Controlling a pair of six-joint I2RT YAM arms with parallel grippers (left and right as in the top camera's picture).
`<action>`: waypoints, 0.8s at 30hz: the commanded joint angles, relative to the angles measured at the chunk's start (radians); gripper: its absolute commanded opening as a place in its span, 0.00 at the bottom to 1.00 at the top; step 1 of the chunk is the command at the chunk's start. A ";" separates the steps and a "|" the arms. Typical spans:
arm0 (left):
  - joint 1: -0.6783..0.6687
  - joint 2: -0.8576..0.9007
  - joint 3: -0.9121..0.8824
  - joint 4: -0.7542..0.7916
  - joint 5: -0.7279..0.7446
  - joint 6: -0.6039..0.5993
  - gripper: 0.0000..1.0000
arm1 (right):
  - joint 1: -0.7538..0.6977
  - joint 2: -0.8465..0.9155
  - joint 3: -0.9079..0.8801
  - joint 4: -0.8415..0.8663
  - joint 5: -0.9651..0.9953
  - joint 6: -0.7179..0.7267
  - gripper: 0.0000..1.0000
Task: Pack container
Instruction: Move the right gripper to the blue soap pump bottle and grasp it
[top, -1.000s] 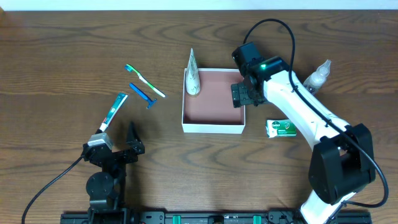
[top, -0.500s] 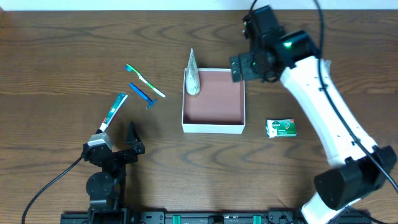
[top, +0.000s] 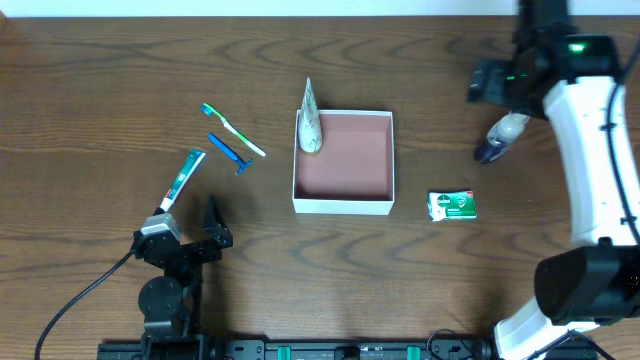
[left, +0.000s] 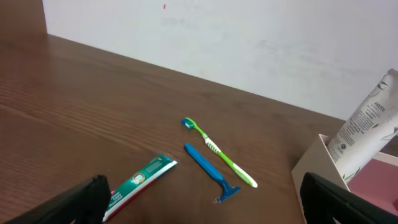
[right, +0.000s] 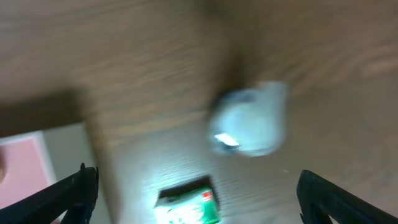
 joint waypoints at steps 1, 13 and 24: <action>0.005 0.001 -0.021 -0.035 -0.016 0.009 0.98 | -0.064 0.008 0.002 0.000 0.000 0.050 0.99; 0.005 0.001 -0.021 -0.035 -0.016 0.009 0.98 | -0.119 0.116 -0.048 0.062 -0.027 0.055 0.96; 0.005 0.001 -0.021 -0.035 -0.016 0.009 0.98 | -0.117 0.192 -0.062 0.105 -0.054 0.047 0.65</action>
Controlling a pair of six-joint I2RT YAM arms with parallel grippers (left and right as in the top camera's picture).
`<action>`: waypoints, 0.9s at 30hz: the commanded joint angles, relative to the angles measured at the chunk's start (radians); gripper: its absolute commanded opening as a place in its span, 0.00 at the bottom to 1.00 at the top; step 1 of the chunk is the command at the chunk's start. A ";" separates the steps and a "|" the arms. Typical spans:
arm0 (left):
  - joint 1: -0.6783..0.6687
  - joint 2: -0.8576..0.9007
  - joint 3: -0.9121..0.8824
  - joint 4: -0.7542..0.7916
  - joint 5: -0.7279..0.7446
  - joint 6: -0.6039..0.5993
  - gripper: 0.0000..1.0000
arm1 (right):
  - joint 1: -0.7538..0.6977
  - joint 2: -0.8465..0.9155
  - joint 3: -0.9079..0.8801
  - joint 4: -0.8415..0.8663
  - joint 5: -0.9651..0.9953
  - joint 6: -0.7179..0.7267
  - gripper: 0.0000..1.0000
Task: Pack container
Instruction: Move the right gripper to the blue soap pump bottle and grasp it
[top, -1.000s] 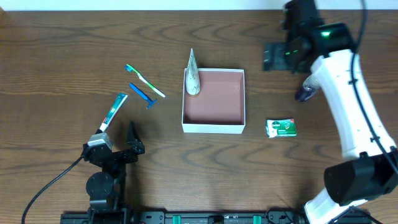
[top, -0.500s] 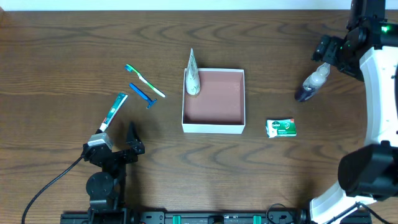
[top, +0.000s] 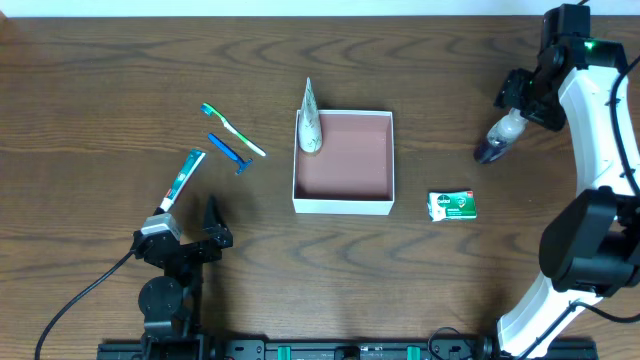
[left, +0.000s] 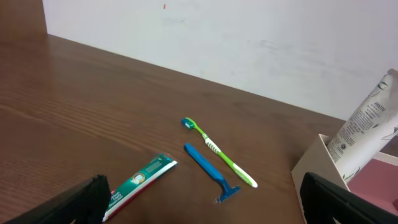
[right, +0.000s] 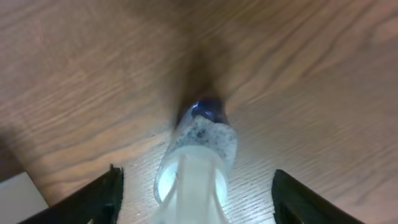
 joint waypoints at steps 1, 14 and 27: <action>0.005 0.001 -0.021 -0.035 -0.016 0.009 0.98 | -0.002 0.029 -0.005 0.006 -0.012 -0.001 0.61; 0.005 0.001 -0.021 -0.035 -0.016 0.009 0.98 | -0.001 0.031 -0.005 0.032 -0.017 -0.026 0.07; 0.005 0.001 -0.021 -0.035 -0.016 0.009 0.98 | 0.001 -0.014 0.029 0.074 -0.223 -0.170 0.01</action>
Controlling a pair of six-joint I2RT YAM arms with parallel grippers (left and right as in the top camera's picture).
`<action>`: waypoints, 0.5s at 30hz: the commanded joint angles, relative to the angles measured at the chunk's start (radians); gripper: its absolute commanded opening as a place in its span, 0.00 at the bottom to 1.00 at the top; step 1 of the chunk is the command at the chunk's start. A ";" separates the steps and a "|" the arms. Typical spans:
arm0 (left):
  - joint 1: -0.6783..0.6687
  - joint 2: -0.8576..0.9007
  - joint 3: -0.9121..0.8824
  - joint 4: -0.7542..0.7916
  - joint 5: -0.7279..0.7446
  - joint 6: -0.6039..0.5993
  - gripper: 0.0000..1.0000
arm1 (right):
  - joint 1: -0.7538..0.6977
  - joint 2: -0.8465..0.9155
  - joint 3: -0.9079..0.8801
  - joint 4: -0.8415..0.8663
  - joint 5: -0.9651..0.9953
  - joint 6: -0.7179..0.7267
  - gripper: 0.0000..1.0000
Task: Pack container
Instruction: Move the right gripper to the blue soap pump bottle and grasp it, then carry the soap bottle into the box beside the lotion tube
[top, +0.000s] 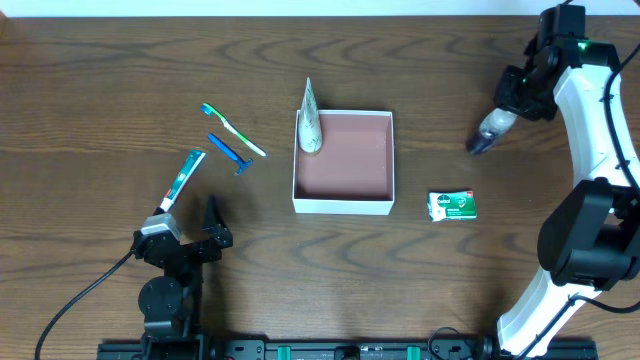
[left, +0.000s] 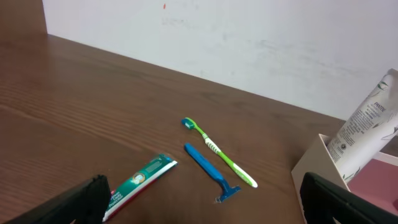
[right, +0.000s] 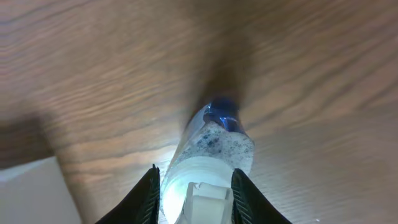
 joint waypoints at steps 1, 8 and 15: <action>0.005 0.001 -0.021 -0.035 -0.016 0.009 0.98 | 0.003 -0.059 0.037 0.002 -0.091 -0.066 0.01; 0.005 0.001 -0.021 -0.035 -0.016 0.009 0.98 | 0.050 -0.237 0.049 0.029 -0.229 -0.196 0.01; 0.005 0.001 -0.021 -0.035 -0.016 0.009 0.98 | 0.214 -0.406 0.049 0.092 -0.226 -0.291 0.01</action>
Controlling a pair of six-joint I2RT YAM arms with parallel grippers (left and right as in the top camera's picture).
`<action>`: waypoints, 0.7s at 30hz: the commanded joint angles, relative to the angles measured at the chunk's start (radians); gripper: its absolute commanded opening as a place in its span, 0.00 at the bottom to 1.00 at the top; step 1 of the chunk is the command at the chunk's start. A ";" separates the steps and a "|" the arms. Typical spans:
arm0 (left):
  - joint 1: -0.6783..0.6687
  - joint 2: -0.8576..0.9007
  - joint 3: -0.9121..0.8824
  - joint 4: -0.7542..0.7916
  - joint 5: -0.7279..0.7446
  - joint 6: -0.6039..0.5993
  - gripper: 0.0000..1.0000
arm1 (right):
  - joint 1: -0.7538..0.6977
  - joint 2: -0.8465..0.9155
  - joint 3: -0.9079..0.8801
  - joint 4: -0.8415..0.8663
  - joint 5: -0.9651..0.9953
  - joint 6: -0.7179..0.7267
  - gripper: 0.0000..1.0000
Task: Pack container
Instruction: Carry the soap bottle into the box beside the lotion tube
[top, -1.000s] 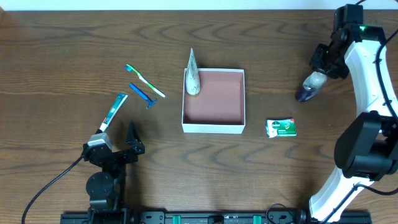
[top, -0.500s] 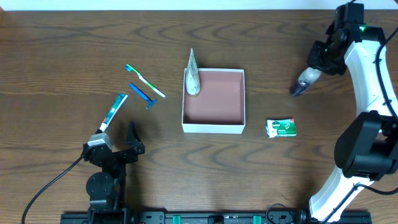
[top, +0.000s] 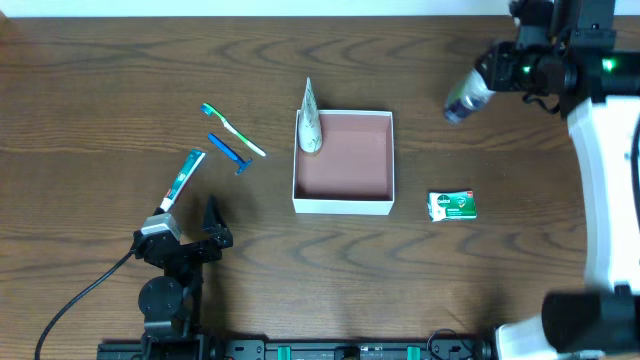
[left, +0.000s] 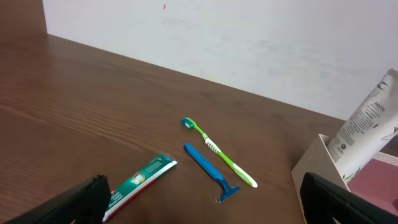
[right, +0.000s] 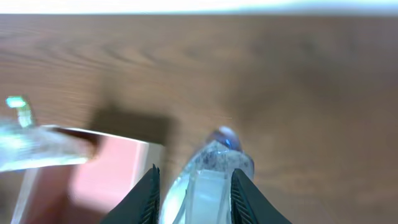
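Observation:
My right gripper (top: 490, 82) is shut on a clear bottle with a blue cap (top: 462, 98), held in the air to the right of the white box with a pink floor (top: 343, 160). The right wrist view shows the bottle (right: 208, 180) between both fingers (right: 149, 196), with the box's pink floor (right: 106, 168) at lower left. A white tube (top: 310, 120) leans in the box's left corner. A green toothbrush (top: 232, 130), a blue razor (top: 230, 152) and a toothpaste tube (top: 182, 178) lie left of the box. My left gripper (left: 199, 214) rests open near the front edge.
A small green packet (top: 452, 205) lies on the wooden table (top: 100, 80) to the right of the box. A black cable (top: 75, 300) runs from the left arm's base to the front left.
My right gripper, still shut on the bottle, has lifted it off the table and moved it left toward the box. The left arm has not moved.
The bottle lay on the table at the far right with my right gripper open over it. The gripper then stood open around the bottle, then shut on it where it lay. Now the bottle hangs in the air nearer the box.

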 joint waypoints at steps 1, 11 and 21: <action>0.005 0.001 -0.021 -0.035 -0.016 0.009 0.98 | 0.110 -0.079 0.038 0.026 -0.038 -0.077 0.01; 0.005 0.001 -0.021 -0.035 -0.016 0.009 0.98 | 0.375 -0.010 0.037 0.066 0.053 -0.077 0.01; 0.005 0.001 -0.021 -0.035 -0.016 0.009 0.98 | 0.467 0.166 0.037 0.121 0.052 -0.054 0.01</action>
